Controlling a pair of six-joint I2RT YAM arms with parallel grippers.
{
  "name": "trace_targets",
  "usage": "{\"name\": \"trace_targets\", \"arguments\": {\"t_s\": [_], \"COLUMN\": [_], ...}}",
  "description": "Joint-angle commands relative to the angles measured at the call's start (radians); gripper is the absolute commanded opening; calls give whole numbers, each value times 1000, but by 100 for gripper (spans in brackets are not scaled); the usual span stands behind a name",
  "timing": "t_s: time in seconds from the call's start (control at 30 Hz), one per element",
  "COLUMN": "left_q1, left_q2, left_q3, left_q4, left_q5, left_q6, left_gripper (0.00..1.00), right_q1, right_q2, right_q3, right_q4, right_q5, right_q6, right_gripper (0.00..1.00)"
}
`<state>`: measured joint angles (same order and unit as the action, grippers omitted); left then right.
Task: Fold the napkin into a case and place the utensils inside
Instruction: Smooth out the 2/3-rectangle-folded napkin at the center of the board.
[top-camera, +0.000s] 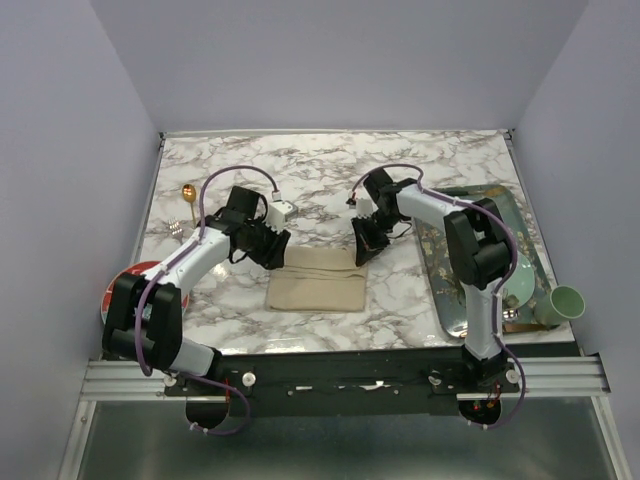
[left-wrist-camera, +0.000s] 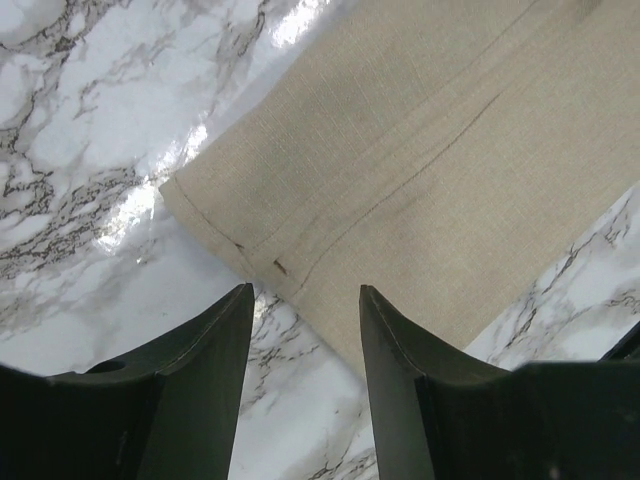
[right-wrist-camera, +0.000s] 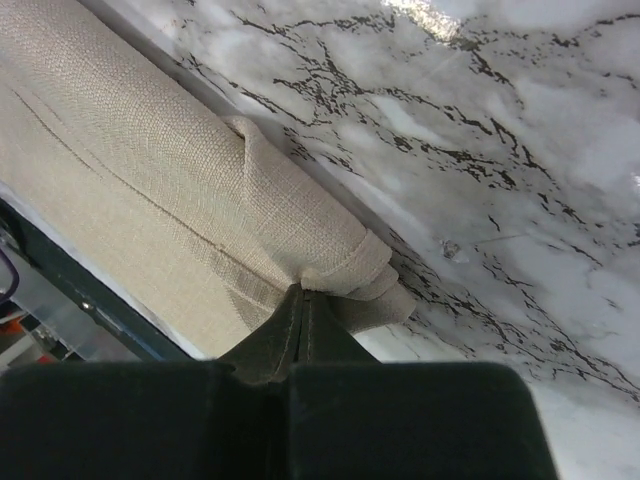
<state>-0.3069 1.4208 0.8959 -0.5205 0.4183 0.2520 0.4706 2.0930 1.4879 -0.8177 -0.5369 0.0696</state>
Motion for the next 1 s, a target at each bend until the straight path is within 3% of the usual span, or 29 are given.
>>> {"name": "trace_targets", "arguments": {"t_s": [0.0,0.27,0.47,0.57,0.6,0.67,0.77,0.8,0.97], "left_q1": [3,3,6,15,26,72,121,133,71], "left_q2": [65,251,375,394,400,409,328,232,41], "left_q3": [89,245,275,267,265,282,234,204,83], "left_q4": [17,19,-55,-64,-55,-32,71,118,142], "left_q5": [51,76,103,96,102,105,146,151,131], "left_q6": [-59,-36,61,73,60,11,1,21,257], "left_gripper": [57,59,54,43,35,31,47,52,54], "right_q1": [28,34,39,39,39,39,39,39,39], "right_q2": [10,-34,-53,-44,-39,-15,-8,-14,-60], "right_q3": [-44,-78,-87,-86,-80,-49,-15,-14,-20], "right_q4": [48,120,156,169,170,167,150,146,111], "right_q5": [92,212,252,265,267,276,265,261,221], "right_q6": [-50,-126,-177,-186,-188,-188,-192,-195,-194], "right_gripper": [1,1,1,1,1,1,1,1,1]}}
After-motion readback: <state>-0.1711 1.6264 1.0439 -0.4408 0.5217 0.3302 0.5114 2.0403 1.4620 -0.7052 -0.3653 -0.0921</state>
